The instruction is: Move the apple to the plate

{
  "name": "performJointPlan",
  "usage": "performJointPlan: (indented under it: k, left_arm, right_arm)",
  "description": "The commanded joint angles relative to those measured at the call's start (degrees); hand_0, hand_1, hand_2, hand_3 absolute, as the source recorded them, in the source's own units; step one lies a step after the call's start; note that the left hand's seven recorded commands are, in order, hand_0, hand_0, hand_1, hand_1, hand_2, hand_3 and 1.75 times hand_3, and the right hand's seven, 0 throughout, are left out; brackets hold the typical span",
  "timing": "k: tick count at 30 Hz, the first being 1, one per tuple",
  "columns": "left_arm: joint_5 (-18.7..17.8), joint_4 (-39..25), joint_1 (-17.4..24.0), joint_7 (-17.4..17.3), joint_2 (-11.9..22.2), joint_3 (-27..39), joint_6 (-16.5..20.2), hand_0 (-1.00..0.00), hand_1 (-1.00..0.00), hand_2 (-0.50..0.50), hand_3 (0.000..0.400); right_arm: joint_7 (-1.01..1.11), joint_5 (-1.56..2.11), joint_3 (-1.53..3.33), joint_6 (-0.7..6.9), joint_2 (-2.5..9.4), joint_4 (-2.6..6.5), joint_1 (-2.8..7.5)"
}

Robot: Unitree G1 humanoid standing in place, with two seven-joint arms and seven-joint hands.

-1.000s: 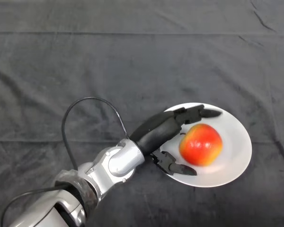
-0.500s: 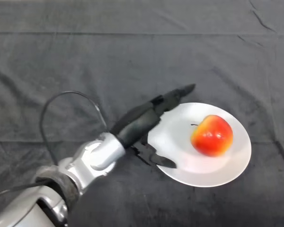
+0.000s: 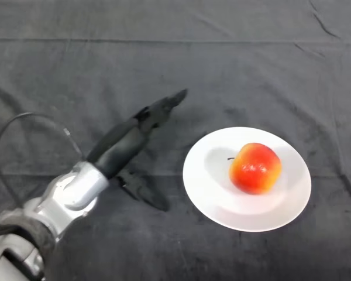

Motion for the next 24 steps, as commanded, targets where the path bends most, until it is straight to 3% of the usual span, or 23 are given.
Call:
performJointPlan:
  k: [1,24]
  left_arm:
    - [0.26,2.10,2.93,1.27,3.19,3.13,-0.53,0.00,0.00,0.00,0.000]
    - [-5.09,6.22,6.77,1.59,12.79,17.04,10.58,0.00,0.00,0.00,0.000]
  right_arm:
    - [0.14,1.04,-0.22,-0.51,-1.24,0.12,-0.72]
    - [0.12,1.02,-0.21,-0.51,-1.21,0.06,-0.70]
